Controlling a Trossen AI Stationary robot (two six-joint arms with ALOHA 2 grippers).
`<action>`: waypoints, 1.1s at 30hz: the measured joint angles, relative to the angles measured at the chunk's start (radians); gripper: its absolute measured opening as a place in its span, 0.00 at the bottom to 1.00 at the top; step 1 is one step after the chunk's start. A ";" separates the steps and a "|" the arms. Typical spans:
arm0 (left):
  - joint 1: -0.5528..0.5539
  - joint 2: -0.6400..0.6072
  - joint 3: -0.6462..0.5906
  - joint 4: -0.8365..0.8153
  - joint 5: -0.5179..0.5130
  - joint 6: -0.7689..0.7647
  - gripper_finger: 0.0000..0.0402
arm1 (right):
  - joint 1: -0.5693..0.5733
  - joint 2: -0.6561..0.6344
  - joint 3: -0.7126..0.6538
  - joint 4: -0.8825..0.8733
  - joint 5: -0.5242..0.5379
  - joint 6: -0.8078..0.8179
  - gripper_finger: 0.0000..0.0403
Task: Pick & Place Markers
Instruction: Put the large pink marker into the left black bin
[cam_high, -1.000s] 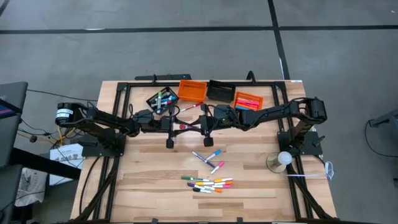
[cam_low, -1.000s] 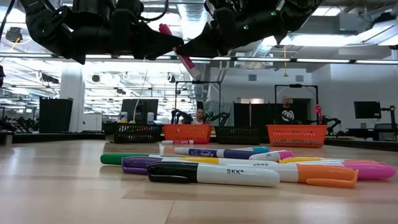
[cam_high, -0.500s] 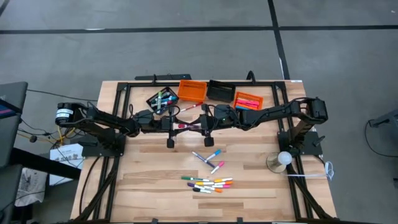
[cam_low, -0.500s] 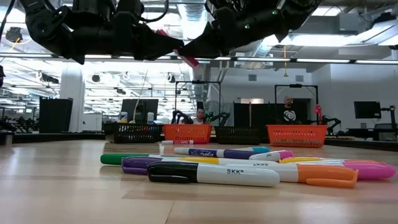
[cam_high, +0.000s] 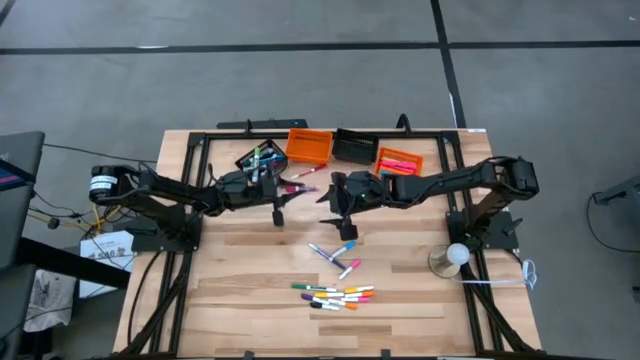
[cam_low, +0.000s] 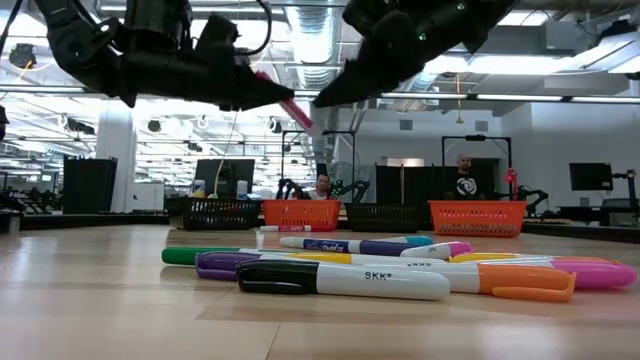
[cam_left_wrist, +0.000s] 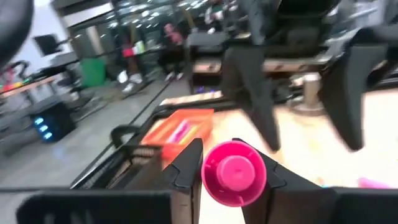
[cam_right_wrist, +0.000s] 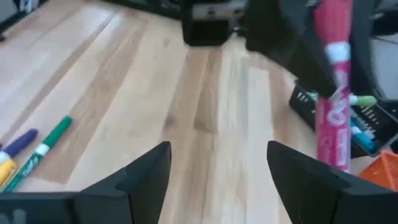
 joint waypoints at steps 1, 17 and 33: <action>0.006 -0.005 0.000 -0.018 -0.027 -0.001 0.17 | -0.002 -0.005 0.002 -0.010 0.007 0.003 0.64; 0.154 -0.273 0.139 -0.895 -0.598 -0.358 0.17 | -0.011 -0.101 0.002 -0.251 0.348 0.093 0.61; 0.321 -0.062 0.471 -1.492 -0.376 -0.465 0.17 | -0.003 -0.095 0.002 -0.262 0.331 0.100 0.61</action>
